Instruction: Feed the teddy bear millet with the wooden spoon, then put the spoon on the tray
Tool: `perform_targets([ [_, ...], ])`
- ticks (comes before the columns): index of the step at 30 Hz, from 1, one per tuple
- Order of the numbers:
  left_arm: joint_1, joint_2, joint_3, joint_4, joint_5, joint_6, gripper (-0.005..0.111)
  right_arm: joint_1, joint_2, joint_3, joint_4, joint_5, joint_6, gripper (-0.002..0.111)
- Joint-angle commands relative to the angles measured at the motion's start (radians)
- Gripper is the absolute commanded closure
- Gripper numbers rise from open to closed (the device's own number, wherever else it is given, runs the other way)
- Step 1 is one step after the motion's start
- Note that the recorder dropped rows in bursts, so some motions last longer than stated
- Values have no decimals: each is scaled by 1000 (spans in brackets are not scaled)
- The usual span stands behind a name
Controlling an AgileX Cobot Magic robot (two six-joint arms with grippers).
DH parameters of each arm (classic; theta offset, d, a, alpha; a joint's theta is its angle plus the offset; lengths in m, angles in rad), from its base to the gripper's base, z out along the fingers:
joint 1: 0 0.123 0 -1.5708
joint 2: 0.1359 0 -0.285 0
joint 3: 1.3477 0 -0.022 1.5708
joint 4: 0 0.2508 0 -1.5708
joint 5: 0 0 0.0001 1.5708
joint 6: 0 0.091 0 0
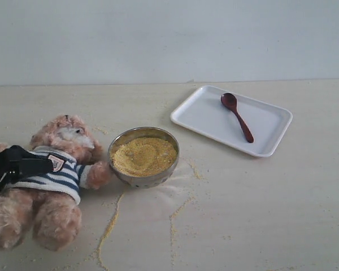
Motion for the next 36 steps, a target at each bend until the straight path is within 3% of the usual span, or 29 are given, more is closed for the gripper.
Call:
perform_targets([
  [1, -4, -99, -3, -11, 21, -29, 21, -3, 2, 1, -4, -5, 1, 108],
  [8, -4, -325, -3, -11, 21, -78, 21, -3, 2, 1, -2, -5, 1, 108],
  [12, -4, -496, -31, -11, -17, -96, 29, -3, 2, 1, -1, -5, 1, 108],
  [17, -4, -688, -94, -11, -135, -64, 62, -3, 2, 1, -1, 0, 5, 108],
  [22, -4, -863, -135, -10, -278, 127, 101, -3, 2, 1, 1, 24, 5, 108],
  [24, -4, -924, -133, 22, -365, 196, 102, -3, 2, 1, 1, 26, 5, 108],
  [28, -4, -1048, -110, 81, -563, 179, 102, -3, 2, 1, 1, 25, 3, 108],
  [33, -8, -1244, -91, -11, -1037, 177, 102, -3, 2, 1, 1, 25, 3, 108],
  [36, -91, -1321, -68, -11, -1038, 160, 102, -3, 2, 1, 1, 23, 6, 108],
])
